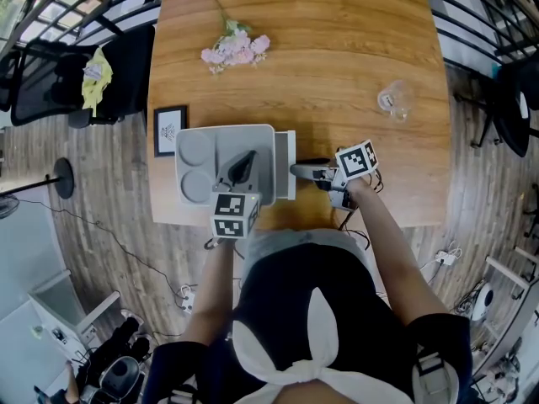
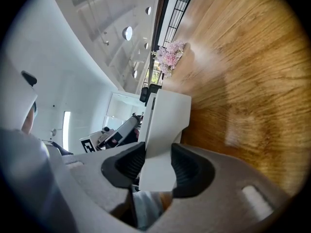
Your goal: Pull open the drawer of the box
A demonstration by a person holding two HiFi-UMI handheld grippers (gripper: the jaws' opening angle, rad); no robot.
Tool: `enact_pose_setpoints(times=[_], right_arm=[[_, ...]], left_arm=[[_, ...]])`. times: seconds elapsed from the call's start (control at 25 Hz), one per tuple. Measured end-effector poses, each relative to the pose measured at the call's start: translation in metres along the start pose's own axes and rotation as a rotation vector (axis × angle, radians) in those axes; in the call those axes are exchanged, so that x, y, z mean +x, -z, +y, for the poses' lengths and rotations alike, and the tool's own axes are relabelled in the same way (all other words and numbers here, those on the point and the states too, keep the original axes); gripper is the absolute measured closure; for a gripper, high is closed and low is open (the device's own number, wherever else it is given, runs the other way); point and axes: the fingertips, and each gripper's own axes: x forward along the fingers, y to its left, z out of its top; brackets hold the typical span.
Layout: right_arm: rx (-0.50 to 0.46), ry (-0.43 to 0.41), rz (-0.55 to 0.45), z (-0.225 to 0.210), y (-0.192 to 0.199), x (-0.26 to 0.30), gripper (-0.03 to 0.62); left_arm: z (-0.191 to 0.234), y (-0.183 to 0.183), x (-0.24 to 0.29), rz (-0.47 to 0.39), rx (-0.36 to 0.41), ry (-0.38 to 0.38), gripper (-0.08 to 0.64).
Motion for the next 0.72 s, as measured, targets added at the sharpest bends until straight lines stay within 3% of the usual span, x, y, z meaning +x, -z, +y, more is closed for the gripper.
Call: enact_pose_setpoints(times=[0.2, 0.36, 0.6, 0.72], right_arm=[[-0.051, 0.062, -0.005, 0.002, 0.0, -0.003, 0.414], [-0.125, 0.136, -0.045, 0.017, -0.003, -0.007, 0.356], [-0.309, 0.451, -0.206, 0.025, -0.013, -0.016, 0.356], [-0.377, 0.568, -0.256, 0.028, -0.014, -0.017, 0.356]], left_arm=[[-0.002, -0.001, 0.001, -0.003, 0.006, -0.002, 0.543], [-0.005, -0.001, 0.0, -0.002, 0.024, -0.004, 0.542], [-0.006, 0.001, 0.001, 0.006, 0.047, -0.006, 0.543], [-0.008, 0.002, 0.001, 0.006, 0.05, 0.003, 0.543]])
